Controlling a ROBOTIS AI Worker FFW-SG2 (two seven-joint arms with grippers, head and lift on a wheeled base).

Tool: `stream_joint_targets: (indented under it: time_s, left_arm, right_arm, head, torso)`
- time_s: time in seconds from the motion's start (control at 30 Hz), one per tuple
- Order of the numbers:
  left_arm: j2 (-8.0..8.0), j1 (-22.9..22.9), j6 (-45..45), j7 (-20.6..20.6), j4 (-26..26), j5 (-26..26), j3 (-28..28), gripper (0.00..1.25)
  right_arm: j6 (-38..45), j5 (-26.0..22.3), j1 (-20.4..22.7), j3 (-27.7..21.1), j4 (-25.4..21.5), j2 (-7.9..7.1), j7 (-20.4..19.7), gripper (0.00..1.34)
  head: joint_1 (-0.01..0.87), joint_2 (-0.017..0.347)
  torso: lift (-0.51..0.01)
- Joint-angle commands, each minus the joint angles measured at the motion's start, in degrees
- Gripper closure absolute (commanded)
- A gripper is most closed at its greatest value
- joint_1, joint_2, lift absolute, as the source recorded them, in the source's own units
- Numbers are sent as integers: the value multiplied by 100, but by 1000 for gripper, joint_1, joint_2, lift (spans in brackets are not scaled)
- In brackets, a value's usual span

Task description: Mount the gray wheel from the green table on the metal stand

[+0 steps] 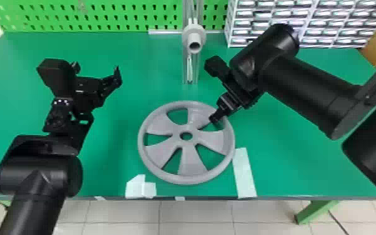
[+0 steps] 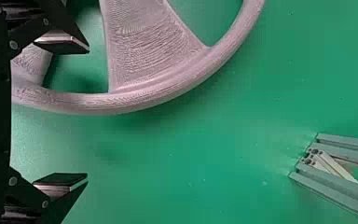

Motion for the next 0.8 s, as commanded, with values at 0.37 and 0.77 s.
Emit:
stream_joint_targets:
  time_s: [0.37, 0.77]
  left_arm:
    - [0, -8, 0, 0, 0, 0, -14, 116]
    - [0, -8, 0, 0, 0, 0, -14, 116]
  right_arm:
    - [17, -41, 32, 33, 38, -16, 0, 573]
    - [17, -41, 23, 15, 38, -7, 0, 765]
  head:
    - [867, 52]
    - [867, 52]
  torso:
    - [-100]
    - [-100]
